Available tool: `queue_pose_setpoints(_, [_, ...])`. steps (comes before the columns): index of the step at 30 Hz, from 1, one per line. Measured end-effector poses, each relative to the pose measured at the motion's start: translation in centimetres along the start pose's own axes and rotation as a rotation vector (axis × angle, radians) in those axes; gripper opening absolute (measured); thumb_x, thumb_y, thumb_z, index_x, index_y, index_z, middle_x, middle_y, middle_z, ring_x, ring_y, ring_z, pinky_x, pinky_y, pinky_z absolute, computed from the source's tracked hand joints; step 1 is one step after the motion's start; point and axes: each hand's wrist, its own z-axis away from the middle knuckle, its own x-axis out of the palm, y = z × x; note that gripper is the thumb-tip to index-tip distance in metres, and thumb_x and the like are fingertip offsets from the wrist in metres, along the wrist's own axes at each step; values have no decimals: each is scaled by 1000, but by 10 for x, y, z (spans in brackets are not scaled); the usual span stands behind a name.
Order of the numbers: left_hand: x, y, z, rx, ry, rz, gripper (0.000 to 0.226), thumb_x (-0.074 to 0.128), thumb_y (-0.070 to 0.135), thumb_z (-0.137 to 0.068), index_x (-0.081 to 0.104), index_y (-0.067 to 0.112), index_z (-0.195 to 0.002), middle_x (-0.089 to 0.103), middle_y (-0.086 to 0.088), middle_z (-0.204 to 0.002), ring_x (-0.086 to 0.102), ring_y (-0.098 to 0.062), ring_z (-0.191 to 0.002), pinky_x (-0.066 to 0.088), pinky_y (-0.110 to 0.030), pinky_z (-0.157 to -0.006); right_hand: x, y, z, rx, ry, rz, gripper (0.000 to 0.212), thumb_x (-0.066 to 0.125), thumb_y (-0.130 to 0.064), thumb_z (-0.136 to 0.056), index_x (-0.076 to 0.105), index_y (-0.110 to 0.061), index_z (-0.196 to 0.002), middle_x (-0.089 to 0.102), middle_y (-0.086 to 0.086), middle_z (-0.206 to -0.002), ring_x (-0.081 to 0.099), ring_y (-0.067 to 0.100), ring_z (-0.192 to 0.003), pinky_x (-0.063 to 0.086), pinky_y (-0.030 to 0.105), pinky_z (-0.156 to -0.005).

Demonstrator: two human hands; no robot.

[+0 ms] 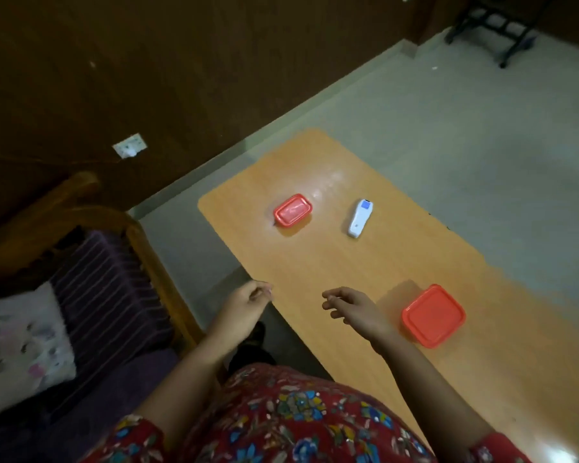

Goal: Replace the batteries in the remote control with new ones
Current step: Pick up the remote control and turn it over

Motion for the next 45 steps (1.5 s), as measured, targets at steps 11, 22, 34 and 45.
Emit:
queue_pose_setpoints(11, [-49, 23, -124, 181, -352, -218, 14, 48, 30, -96, 59, 32, -103, 65, 8, -102, 61, -14, -94, 51, -41, -88, 41, -34, -38, 167, 415, -398, 25, 44, -28, -99, 60, -18, -115, 66, 2, -109, 61, 19, -98, 44, 31, -83])
queue_pose_setpoints(22, [24, -53, -210, 205, -387, -251, 18, 47, 29, -96, 61, 27, -107, 67, 12, -99, 63, -14, -94, 50, -37, -86, 89, 51, -119, 158, 619, -582, 22, 45, -21, -98, 63, -17, -109, 68, 3, -107, 62, 13, -90, 44, 20, -71])
queue_pose_setpoints(34, [98, -176, -265, 558, -304, -209, 24, 50, 29, -95, 58, 28, -117, 65, 14, -105, 59, -1, -93, 46, -19, -78, 159, 164, -199, -126, 849, -507, 15, 51, -26, -95, 63, -31, -103, 69, -8, -100, 64, 7, -94, 50, 22, -81])
queue_pose_setpoints(45, [52, -243, -237, 706, -210, -105, 24, 50, 28, -95, 59, 26, -118, 65, 12, -106, 58, -4, -96, 40, -9, -72, 232, 170, -189, -190, 998, -296, 16, 50, -28, -96, 62, -31, -106, 67, -11, -101, 58, -3, -94, 45, 14, -75])
